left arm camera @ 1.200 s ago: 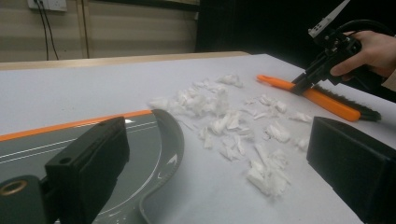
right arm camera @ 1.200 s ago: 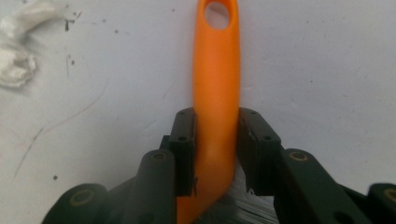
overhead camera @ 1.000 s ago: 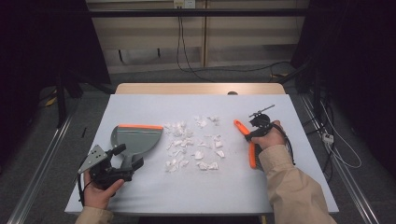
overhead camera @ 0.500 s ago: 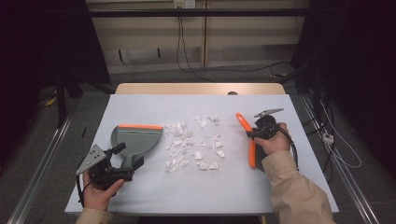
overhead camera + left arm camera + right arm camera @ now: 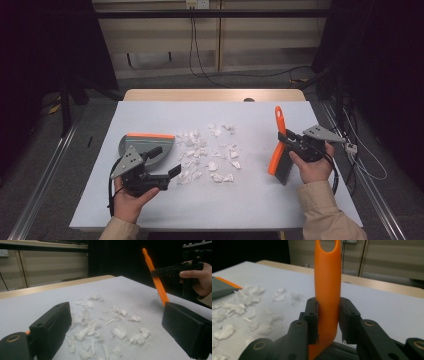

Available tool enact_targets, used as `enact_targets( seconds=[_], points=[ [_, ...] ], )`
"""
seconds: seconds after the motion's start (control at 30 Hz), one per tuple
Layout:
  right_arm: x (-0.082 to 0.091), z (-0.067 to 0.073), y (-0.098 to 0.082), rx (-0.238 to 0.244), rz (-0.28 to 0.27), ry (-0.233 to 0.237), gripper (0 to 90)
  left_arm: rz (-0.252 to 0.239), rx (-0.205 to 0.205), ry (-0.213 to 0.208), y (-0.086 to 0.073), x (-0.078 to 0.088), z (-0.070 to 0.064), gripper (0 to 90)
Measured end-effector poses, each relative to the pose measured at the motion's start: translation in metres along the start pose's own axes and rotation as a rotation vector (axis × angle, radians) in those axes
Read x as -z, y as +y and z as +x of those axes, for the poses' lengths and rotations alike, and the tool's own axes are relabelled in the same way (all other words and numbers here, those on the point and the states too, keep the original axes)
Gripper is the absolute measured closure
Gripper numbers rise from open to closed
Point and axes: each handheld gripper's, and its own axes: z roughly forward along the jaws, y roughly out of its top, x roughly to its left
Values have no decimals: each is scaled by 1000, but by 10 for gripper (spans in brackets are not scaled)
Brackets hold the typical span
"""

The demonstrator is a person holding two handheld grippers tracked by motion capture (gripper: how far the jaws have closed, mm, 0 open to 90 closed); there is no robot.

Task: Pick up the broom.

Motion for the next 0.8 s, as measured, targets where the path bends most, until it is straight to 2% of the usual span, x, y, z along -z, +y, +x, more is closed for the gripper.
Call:
enact_targets(
  seconds=[0.07,0.17,0.27,0.5,0.8],
  points=[
    [3,1,0,-1,-29,-10,715,2,9,-11,0,-5,-2,62],
    [8,2,0,-2,-69,-17,715,17,1,-24,0,-13,-3,61],
    [11,3,0,-23,-96,-15,715,30,-10,-35,-2,-20,-5,61],
    [16,3,-1,-24,-114,-17,715,38,-4,-58,-3,-35,-13,61],
    [21,1,-1,-43,-150,4,715,55,-12,-84,-2,-52,-23,70]
  ],
)
